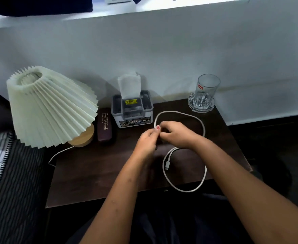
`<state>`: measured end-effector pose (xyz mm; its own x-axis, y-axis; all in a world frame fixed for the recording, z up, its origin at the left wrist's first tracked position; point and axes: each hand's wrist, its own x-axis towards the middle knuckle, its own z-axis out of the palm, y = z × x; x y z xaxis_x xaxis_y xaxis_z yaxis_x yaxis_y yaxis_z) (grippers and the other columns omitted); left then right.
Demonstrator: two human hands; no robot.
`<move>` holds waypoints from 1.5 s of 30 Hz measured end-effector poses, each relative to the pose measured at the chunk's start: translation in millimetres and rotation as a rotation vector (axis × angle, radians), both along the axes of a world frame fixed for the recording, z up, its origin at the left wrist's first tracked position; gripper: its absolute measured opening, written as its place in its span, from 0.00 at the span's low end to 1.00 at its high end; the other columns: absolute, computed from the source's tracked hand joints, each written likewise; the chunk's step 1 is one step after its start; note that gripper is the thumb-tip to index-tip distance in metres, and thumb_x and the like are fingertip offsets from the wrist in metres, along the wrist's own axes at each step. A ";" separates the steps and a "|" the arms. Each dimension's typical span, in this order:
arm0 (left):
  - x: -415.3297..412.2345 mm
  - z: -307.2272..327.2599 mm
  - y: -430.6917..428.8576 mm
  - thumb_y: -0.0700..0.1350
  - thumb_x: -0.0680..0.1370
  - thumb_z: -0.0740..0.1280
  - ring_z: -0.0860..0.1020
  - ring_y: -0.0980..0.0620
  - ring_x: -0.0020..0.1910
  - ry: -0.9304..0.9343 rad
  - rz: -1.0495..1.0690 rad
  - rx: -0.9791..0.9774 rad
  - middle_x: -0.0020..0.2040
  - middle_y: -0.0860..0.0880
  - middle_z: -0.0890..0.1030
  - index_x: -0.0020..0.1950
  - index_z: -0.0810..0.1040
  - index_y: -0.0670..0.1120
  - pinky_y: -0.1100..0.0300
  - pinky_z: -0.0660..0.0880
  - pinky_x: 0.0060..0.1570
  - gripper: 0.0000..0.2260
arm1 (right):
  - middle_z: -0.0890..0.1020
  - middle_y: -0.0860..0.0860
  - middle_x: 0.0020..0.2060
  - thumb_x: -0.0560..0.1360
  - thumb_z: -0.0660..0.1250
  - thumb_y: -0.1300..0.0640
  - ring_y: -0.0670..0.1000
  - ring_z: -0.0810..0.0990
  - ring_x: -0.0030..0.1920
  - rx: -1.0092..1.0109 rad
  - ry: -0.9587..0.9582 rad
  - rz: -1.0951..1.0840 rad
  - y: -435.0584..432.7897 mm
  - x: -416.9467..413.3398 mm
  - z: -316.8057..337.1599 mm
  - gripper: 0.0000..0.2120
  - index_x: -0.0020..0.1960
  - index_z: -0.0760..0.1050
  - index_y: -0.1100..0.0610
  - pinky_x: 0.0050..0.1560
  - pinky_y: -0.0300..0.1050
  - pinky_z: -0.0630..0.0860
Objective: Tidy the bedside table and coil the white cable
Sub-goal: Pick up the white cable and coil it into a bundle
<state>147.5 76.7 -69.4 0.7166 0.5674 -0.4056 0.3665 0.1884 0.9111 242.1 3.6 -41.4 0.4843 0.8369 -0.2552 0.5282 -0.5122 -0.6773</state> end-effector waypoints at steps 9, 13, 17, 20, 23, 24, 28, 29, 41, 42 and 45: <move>-41.1 32.6 -22.9 0.41 0.82 0.53 0.68 0.57 0.24 -0.216 0.076 -0.052 0.27 0.51 0.73 0.43 0.75 0.43 0.65 0.71 0.26 0.13 | 0.73 0.46 0.45 0.71 0.69 0.60 0.43 0.72 0.42 0.400 -0.160 -0.182 -34.7 -45.0 13.5 0.16 0.56 0.71 0.51 0.48 0.39 0.72; -63.5 50.5 -36.5 0.45 0.82 0.53 0.59 0.60 0.17 -0.287 -0.014 -0.171 0.19 0.55 0.63 0.39 0.75 0.43 0.69 0.56 0.19 0.17 | 0.67 0.48 0.60 0.73 0.65 0.58 0.51 0.67 0.59 0.299 -0.196 -0.056 -40.6 -54.3 8.5 0.27 0.68 0.63 0.41 0.61 0.44 0.67; -77.8 70.1 -44.2 0.49 0.77 0.57 0.57 0.60 0.16 -0.485 -0.088 -0.461 0.18 0.53 0.62 0.43 0.76 0.42 0.70 0.55 0.18 0.13 | 0.70 0.48 0.62 0.75 0.59 0.47 0.53 0.65 0.62 0.287 -0.285 -0.089 -30.8 -58.8 -2.5 0.11 0.54 0.75 0.46 0.60 0.50 0.68; -76.3 77.6 -36.2 0.49 0.77 0.56 0.59 0.61 0.15 -0.682 0.008 -0.564 0.18 0.54 0.63 0.58 0.76 0.42 0.68 0.62 0.18 0.17 | 0.74 0.47 0.61 0.77 0.60 0.50 0.53 0.68 0.63 0.082 -0.347 0.025 -24.7 -60.2 -6.8 0.10 0.54 0.76 0.52 0.59 0.50 0.65; -72.4 76.0 -16.2 0.48 0.80 0.53 0.66 0.60 0.17 -0.751 0.266 -0.529 0.18 0.53 0.62 0.69 0.68 0.44 0.64 0.76 0.27 0.19 | 0.80 0.52 0.56 0.78 0.57 0.50 0.54 0.73 0.62 -0.151 -0.317 0.181 -15.5 -62.2 -8.8 0.10 0.52 0.74 0.53 0.62 0.52 0.61; -72.3 74.2 -8.5 0.48 0.81 0.52 0.72 0.59 0.20 -0.757 0.357 -0.509 0.18 0.53 0.62 0.71 0.65 0.45 0.62 0.79 0.32 0.19 | 0.80 0.53 0.55 0.78 0.57 0.50 0.54 0.74 0.61 -0.189 -0.310 0.226 -13.2 -64.3 -8.7 0.09 0.50 0.73 0.53 0.63 0.52 0.61; -67.7 58.0 22.9 0.44 0.82 0.51 0.83 0.53 0.45 -0.740 0.558 -0.265 0.20 0.53 0.65 0.75 0.57 0.48 0.55 0.78 0.54 0.20 | 0.81 0.56 0.50 0.79 0.57 0.49 0.59 0.76 0.54 -0.168 -0.353 0.360 -3.6 -67.9 -8.0 0.09 0.41 0.65 0.51 0.48 0.48 0.63; -66.7 54.0 28.0 0.43 0.82 0.51 0.82 0.53 0.50 -0.686 0.576 -0.129 0.20 0.54 0.67 0.76 0.54 0.48 0.53 0.75 0.60 0.21 | 0.81 0.56 0.48 0.79 0.57 0.49 0.59 0.77 0.52 -0.137 -0.347 0.367 -2.6 -68.5 -5.6 0.10 0.40 0.64 0.51 0.44 0.47 0.63; -73.4 23.3 25.7 0.36 0.79 0.54 0.78 0.48 0.53 0.248 -0.061 0.797 0.53 0.45 0.81 0.70 0.66 0.46 0.58 0.65 0.63 0.19 | 0.81 0.51 0.46 0.78 0.56 0.48 0.59 0.81 0.46 0.176 -0.684 0.139 -16.0 -52.1 20.1 0.09 0.51 0.73 0.50 0.38 0.49 0.74; -72.0 24.8 19.7 0.38 0.80 0.54 0.78 0.52 0.41 0.212 -0.127 0.648 0.44 0.45 0.81 0.66 0.70 0.45 0.62 0.72 0.49 0.16 | 0.81 0.51 0.44 0.78 0.56 0.48 0.59 0.81 0.43 0.199 -0.703 0.101 -18.1 -48.7 20.8 0.09 0.50 0.73 0.51 0.36 0.48 0.73; -69.6 31.2 6.3 0.43 0.81 0.53 0.66 0.57 0.24 0.101 -0.246 0.193 0.28 0.49 0.68 0.54 0.75 0.40 0.59 0.71 0.37 0.12 | 0.82 0.51 0.42 0.78 0.57 0.48 0.61 0.81 0.39 0.227 -0.732 0.024 -22.1 -40.3 20.9 0.11 0.48 0.73 0.54 0.31 0.45 0.67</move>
